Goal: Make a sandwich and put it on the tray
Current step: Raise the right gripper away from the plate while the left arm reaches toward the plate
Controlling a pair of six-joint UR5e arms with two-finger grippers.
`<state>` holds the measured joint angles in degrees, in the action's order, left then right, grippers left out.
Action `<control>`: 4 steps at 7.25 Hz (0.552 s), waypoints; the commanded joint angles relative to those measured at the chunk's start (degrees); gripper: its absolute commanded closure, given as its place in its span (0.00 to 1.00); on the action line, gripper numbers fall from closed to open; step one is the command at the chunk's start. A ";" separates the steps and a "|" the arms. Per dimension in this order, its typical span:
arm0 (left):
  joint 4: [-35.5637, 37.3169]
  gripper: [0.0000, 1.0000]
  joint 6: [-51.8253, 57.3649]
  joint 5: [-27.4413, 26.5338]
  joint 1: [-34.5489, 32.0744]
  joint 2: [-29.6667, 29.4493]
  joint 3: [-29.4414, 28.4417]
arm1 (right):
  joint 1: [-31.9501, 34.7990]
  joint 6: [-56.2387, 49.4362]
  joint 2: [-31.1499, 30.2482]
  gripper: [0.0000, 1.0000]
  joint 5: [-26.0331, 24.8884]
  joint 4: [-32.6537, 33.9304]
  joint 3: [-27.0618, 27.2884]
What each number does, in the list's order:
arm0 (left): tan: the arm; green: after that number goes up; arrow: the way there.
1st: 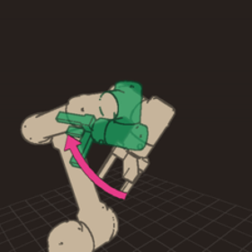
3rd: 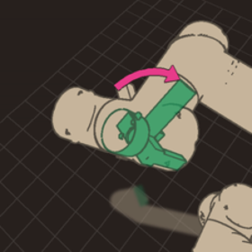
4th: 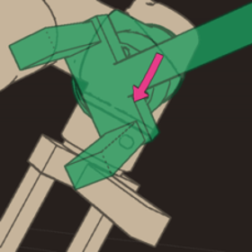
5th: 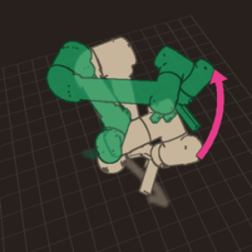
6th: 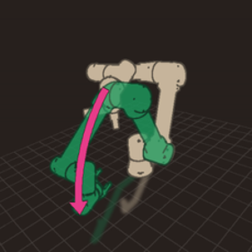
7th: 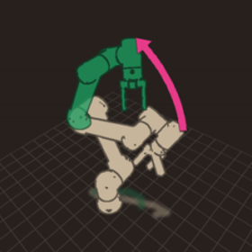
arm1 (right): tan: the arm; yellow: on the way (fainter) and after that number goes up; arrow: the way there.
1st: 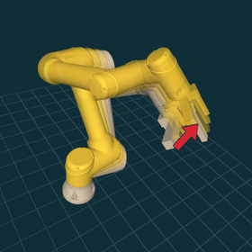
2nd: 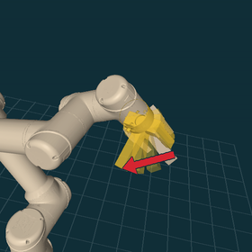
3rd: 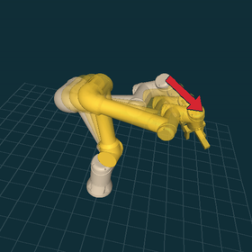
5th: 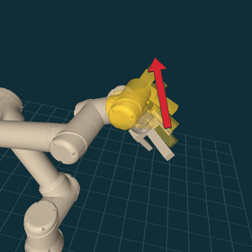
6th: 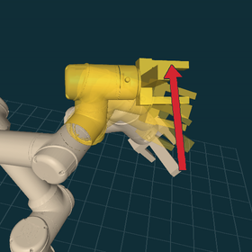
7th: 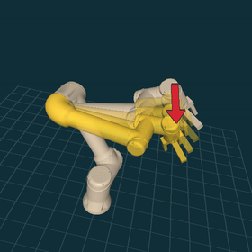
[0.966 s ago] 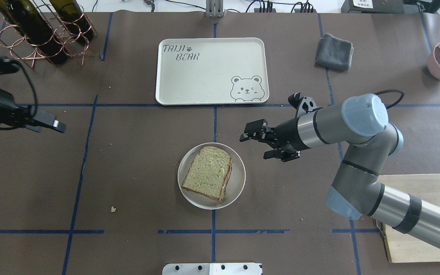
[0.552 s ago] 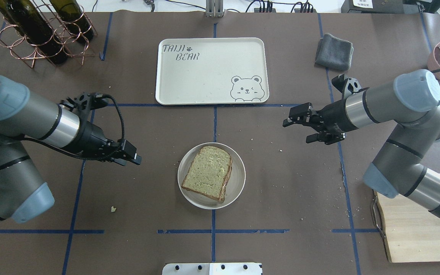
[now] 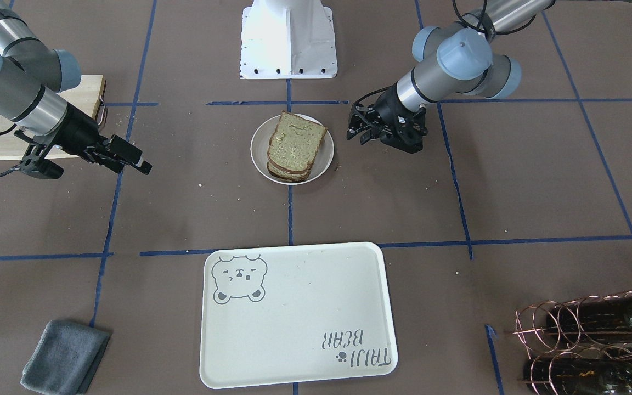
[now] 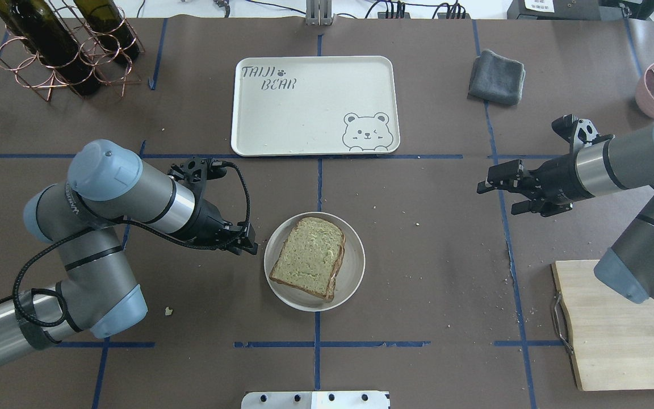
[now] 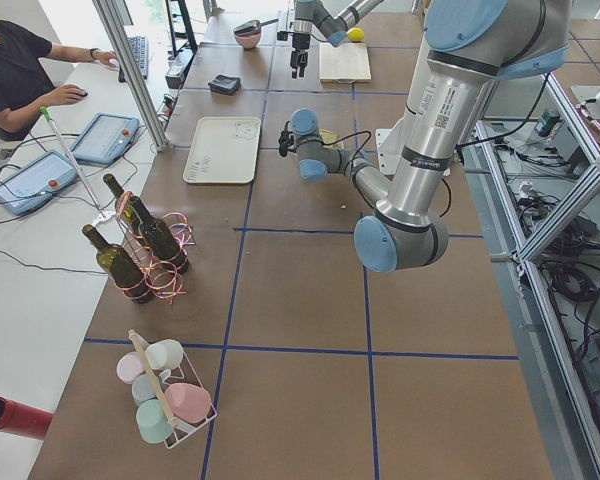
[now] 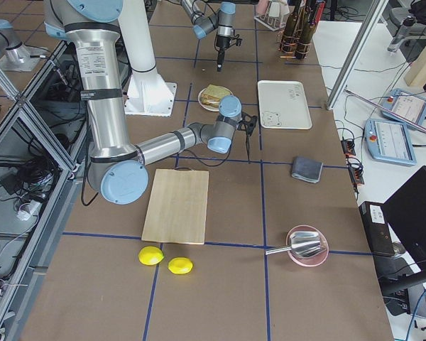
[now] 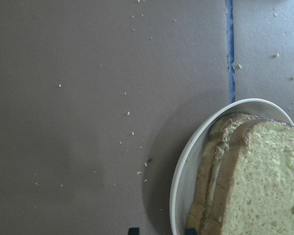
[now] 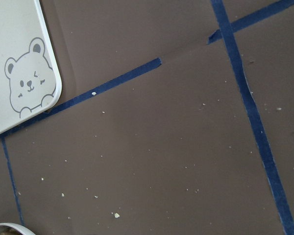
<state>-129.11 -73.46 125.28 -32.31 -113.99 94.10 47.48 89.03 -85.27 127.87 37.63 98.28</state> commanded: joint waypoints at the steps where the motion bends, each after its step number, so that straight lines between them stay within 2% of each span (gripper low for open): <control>1: 0.09 0.58 -0.02 -0.21 0.67 -2.44 -3.02 | 0.07 -0.43 -0.77 0.00 -0.16 -0.01 0.16; 3: 0.09 0.58 -0.02 -0.21 0.67 -3.78 -4.62 | -0.02 -0.52 -1.13 0.00 -0.16 -0.10 0.07; 4: 0.09 0.58 -0.11 -1.95 1.63 -4.21 -5.41 | -0.02 -0.52 -0.95 0.00 -0.25 -0.10 0.07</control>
<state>-129.03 -73.50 124.65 -31.42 -117.64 89.57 47.50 88.52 -86.27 127.69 37.54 98.37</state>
